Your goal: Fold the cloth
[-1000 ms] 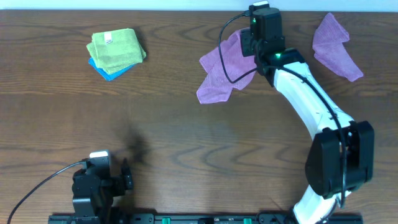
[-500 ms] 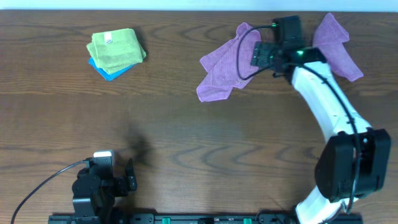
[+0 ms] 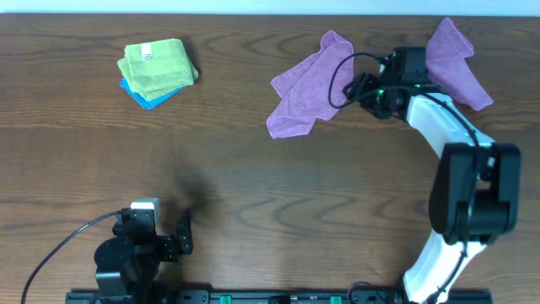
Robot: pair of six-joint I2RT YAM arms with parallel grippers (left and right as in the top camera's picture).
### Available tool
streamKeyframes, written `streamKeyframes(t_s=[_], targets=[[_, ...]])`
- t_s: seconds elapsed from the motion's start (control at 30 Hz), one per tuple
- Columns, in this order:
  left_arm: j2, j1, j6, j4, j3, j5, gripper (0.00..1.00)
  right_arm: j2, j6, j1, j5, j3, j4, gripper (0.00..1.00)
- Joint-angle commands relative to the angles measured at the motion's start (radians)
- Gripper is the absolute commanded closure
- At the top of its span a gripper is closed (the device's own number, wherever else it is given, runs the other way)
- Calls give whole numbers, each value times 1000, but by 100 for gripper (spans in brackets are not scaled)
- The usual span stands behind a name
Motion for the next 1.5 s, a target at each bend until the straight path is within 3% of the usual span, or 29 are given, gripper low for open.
streamKeyframes(t_s=[0.0,0.23,0.6,0.7,0.8,0.97,1.13,1.3,1.47], targets=[[-4,0,-67,8,-12,24,4,42,74,14,-67,-5,31,39],[64,0,-248,43,14,31,4,77,124,25,-67,-5,92,43],[546,-4,-257,92,212,78,4,125,169,42,-61,-5,132,52],[712,-4,-257,95,316,92,5,125,169,51,-56,-5,147,70],[846,-4,-257,101,414,149,5,124,167,53,-61,-5,147,99],[988,-4,-283,210,496,249,5,70,134,53,-101,-4,130,99],[1061,-4,-439,352,496,340,5,-89,33,54,-30,-4,43,99],[1106,-4,-444,410,496,370,4,-239,-95,54,27,-4,-93,99],[1129,-4,-465,411,496,370,5,-313,-135,53,94,-4,-239,99]])
